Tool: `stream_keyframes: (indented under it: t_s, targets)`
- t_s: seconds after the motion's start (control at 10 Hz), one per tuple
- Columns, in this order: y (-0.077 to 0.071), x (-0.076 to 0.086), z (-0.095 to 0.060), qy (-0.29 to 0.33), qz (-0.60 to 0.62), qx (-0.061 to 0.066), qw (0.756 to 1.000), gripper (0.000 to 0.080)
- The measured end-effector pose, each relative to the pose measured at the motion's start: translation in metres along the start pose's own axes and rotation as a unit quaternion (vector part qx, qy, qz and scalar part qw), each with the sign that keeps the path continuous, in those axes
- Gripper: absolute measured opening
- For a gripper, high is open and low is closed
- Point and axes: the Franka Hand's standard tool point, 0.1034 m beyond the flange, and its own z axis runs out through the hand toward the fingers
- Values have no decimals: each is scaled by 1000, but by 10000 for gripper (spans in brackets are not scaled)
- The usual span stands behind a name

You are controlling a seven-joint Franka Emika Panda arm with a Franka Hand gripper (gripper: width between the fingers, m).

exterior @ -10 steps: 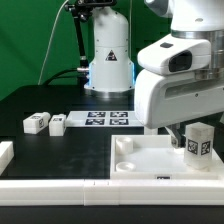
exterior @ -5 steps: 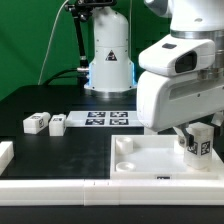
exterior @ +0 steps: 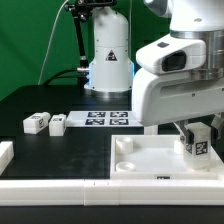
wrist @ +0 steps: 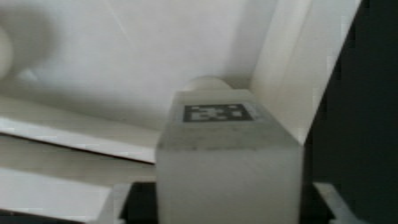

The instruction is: Assemble one leg

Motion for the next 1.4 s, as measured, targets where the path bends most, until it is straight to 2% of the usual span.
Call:
stream_keyframes:
  t_s: [0.2, 0.4, 0.8, 1.1, 1.2, 1.3, 1.4]
  targets:
    - [2, 0, 0, 7, 104, 5, 995, 290]
    - [2, -1, 1, 5, 235, 3, 972, 291]
    - [3, -1, 1, 7, 464, -2, 886, 291]
    - [3, -1, 1, 6, 528, 1, 849, 291]
    - [3, -1, 1, 6, 521, 2, 854, 369]
    - [3, -1, 1, 5, 500, 2, 866, 369]
    - [2, -1, 1, 5, 501, 2, 865, 555]
